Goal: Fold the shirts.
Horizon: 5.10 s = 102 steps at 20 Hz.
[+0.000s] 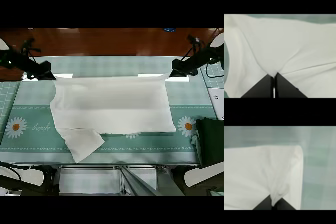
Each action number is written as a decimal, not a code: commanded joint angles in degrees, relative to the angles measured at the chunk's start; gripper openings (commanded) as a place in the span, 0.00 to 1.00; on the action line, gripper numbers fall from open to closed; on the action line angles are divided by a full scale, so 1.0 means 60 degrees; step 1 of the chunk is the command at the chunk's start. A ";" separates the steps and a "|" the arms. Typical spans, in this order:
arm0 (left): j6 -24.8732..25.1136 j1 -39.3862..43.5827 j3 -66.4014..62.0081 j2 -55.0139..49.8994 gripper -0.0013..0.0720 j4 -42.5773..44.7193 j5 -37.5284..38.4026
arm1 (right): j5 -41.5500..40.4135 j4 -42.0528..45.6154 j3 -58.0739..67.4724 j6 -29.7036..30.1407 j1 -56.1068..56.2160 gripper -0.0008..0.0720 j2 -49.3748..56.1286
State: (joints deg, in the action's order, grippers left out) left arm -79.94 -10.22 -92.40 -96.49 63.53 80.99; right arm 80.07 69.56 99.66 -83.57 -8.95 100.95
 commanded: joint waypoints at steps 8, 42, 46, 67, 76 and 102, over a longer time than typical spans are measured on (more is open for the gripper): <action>0.0073 0.0087 0.2575 0.0164 0.09 -0.0095 -0.0386 | -0.1417 -0.0073 -0.2575 -0.0044 0.0022 0.20 -0.0011; -0.0102 -0.0674 1.1577 0.5056 0.36 -0.2597 -0.3180 | -0.2222 -0.4164 -1.0061 0.1632 -0.3300 0.57 -0.8145; 0.0350 -0.0685 1.1340 0.5049 0.04 -0.2594 -0.2878 | -0.0874 -0.1268 -1.0903 0.0616 -0.5450 0.57 -0.8608; 0.0474 -0.0696 1.0313 0.5078 0.04 -0.2594 -0.2503 | -0.2470 -0.3716 -1.0528 0.2018 -0.2408 0.04 -0.5446; 0.0433 -0.0703 0.5468 0.2962 0.04 -0.2594 -0.1657 | -0.2331 -0.4892 -0.8116 0.2320 -0.2324 0.04 -0.4692; -0.1847 -0.1741 -0.1566 -0.0637 0.70 -0.0503 0.1989 | -0.2339 -0.4240 -0.4266 0.1421 -0.3169 0.58 -0.2430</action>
State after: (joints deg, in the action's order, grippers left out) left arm -88.36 -17.61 -100.92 -105.86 53.71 90.72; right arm 60.95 40.27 73.87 -74.61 -22.70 91.05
